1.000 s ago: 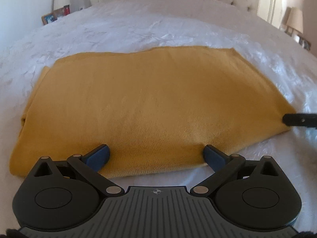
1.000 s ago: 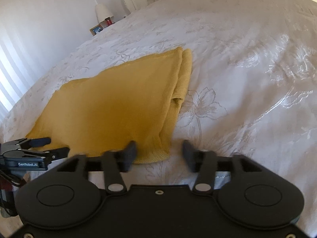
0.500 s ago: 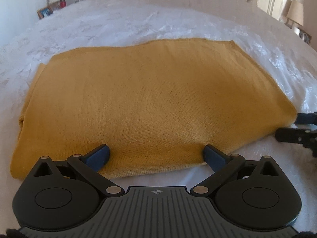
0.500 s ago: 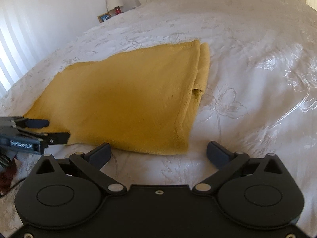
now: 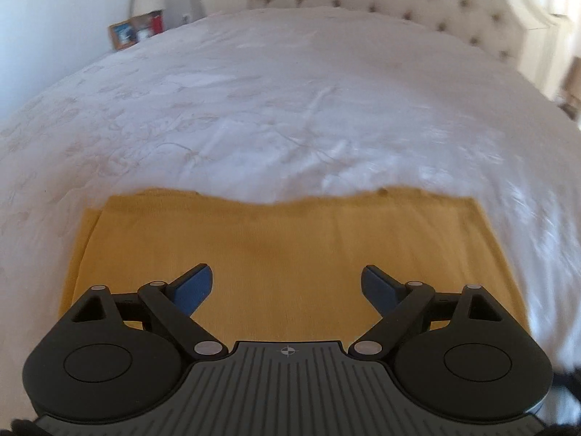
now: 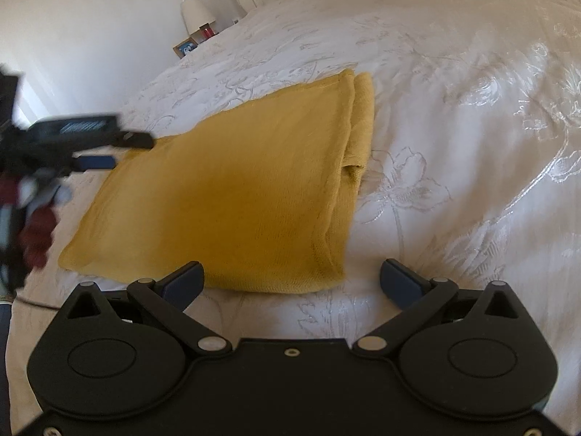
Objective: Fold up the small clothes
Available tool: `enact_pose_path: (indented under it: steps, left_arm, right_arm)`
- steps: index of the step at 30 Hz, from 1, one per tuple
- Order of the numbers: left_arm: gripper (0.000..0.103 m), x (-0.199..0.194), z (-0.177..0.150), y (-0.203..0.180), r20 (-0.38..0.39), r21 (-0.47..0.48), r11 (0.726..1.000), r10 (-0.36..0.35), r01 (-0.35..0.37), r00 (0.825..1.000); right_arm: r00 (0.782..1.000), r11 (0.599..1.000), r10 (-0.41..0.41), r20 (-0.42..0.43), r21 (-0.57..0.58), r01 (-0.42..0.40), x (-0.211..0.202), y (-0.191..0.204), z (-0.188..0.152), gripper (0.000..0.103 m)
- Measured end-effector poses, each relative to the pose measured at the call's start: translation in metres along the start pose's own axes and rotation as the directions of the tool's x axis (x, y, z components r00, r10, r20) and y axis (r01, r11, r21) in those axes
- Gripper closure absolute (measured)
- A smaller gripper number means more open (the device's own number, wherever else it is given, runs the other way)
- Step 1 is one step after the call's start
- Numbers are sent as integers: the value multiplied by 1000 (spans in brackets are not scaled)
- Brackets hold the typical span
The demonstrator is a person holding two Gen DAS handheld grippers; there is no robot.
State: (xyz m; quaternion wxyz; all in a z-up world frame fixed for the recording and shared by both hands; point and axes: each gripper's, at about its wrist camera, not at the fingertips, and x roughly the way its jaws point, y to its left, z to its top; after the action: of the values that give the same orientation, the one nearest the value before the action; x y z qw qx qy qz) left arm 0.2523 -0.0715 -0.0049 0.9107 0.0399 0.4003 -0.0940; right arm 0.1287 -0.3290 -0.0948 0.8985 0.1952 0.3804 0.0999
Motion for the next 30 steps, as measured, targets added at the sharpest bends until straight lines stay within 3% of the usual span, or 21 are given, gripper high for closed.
enact_pose_path:
  steps: [7, 12, 20, 30]
  left_arm:
    - [14, 60, 7, 1, -140, -12, 996, 91, -94, 986]
    - [7, 73, 2, -3, -141, 20, 992, 123, -121, 982]
    - [8, 52, -5, 2, -163, -23, 997, 75, -80, 984]
    - [8, 0, -67, 3, -154, -4, 1000, 25, -26, 988]
  right_arm:
    - [1000, 1000, 6, -3, 13, -6, 0, -1, 2, 0]
    - [1000, 999, 15, 0, 34, -15, 0, -4, 2, 0]
    - [1000, 999, 23, 11, 41, -23, 0, -6, 1, 0]
    - [998, 995, 59, 24, 84, -60, -2, -13, 2, 0]
